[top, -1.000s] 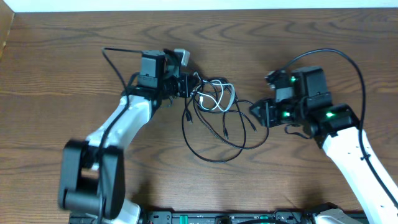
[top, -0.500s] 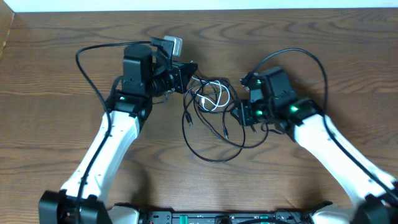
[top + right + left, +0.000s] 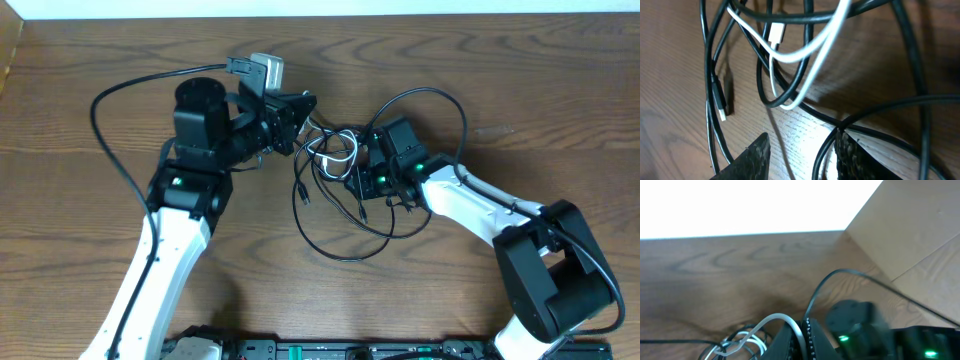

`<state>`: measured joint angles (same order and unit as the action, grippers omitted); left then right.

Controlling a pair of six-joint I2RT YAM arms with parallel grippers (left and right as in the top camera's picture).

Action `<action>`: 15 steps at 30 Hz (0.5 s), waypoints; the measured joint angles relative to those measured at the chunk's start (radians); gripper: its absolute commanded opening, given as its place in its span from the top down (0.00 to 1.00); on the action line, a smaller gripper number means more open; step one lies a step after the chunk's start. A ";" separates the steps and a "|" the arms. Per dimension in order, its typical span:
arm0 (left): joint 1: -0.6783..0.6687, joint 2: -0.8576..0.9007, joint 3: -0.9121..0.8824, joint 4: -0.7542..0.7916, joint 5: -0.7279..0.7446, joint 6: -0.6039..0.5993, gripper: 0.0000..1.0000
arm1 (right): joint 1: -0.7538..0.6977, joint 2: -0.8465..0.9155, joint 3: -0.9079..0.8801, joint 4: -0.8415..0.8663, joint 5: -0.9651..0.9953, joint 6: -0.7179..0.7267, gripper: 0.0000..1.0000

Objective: Untangle cables

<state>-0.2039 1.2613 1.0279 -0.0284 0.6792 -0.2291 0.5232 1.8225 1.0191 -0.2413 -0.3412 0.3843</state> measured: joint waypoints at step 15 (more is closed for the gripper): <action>0.000 -0.288 0.000 -0.002 0.003 -0.067 0.93 | 0.008 0.002 0.000 0.089 -0.003 0.003 0.57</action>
<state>-0.2039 0.9737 1.0283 -0.0303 0.6827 -0.2962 0.5316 1.8240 1.0191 -0.1528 -0.3447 0.3874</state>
